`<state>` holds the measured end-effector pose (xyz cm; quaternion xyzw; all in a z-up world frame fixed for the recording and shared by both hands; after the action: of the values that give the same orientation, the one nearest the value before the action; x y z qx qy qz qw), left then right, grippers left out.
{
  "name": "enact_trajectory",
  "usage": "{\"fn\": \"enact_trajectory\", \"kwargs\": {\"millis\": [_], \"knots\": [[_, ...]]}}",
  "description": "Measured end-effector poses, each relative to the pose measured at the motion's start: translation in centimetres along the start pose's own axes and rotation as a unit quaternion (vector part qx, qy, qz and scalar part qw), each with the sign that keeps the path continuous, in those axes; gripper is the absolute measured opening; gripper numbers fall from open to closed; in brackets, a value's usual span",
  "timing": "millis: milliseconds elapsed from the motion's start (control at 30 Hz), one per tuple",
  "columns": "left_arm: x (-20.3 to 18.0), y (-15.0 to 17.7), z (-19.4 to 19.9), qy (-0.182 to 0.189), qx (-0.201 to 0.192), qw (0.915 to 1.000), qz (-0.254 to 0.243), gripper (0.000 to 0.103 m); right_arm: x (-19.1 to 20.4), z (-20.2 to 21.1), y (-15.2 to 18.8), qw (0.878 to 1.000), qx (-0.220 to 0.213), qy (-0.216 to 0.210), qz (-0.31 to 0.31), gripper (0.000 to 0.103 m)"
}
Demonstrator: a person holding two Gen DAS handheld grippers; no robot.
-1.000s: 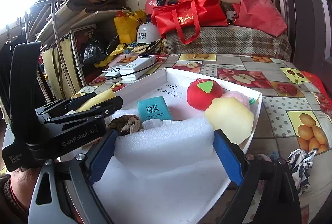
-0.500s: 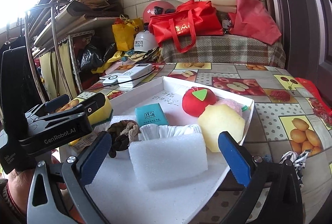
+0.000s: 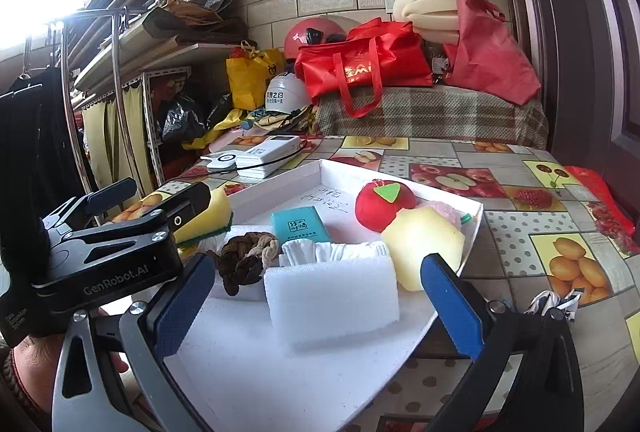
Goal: Organize soft objects
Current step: 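Lower and release the sponge in the box with left tool while right releases the foam strip, then withdraw both tools from the box toward the remaining cloth items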
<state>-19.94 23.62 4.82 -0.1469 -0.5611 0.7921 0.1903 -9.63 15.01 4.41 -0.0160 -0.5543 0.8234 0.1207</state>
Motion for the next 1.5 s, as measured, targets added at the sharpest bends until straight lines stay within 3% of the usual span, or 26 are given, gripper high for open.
{"fn": "enact_trajectory", "kwargs": {"millis": [133,367,500,700,933,1233,1400,1500], "knots": [[-0.6,0.3,0.1,-0.012,0.016,0.9998,-0.006,0.103,-0.1,0.0,0.2,1.000,0.016,0.017,-0.001,0.103],[-1.1,0.5,1.7,-0.005,-0.013,0.9999,-0.010,0.103,-0.4,1.3,0.3,0.999,-0.008,0.051,-0.001,0.103],[-0.6,0.5,1.8,0.019,-0.010,0.9998,0.007,0.103,-0.4,1.9,0.4,0.999,-0.021,0.044,0.000,0.103],[-0.9,0.5,1.9,0.016,-0.008,0.9998,0.005,0.103,-0.7,3.2,0.5,0.999,-0.049,0.021,-0.004,0.103],[-1.4,0.6,2.3,0.022,-0.017,0.9996,-0.007,0.103,-2.3,4.5,1.0,0.998,-0.043,0.031,-0.023,0.103],[-1.8,0.6,2.5,0.044,-0.019,0.9987,-0.018,0.103,-10.6,8.1,2.2,0.988,-0.034,0.090,-0.124,0.103],[-4.2,1.0,3.5,0.101,-0.014,0.9933,-0.053,0.103,-17.4,10.0,3.3,0.966,-0.005,0.167,-0.195,0.103],[-6.6,1.5,4.7,0.147,-0.010,0.9856,-0.083,0.103,-20.4,9.3,3.7,0.959,0.029,0.163,-0.229,0.103]]}}
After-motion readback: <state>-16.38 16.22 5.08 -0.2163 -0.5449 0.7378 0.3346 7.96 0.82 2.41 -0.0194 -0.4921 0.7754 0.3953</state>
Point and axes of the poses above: each gripper's, at about its wrist camera, not at the fingertips, and z roughly against the way its jaws point, x to its left, y to its underside, the point moved 1 cm from there along -z, roughly the way its jaws point, and after that the axes turned 7 degrees about -y, right-handed, at the moved point
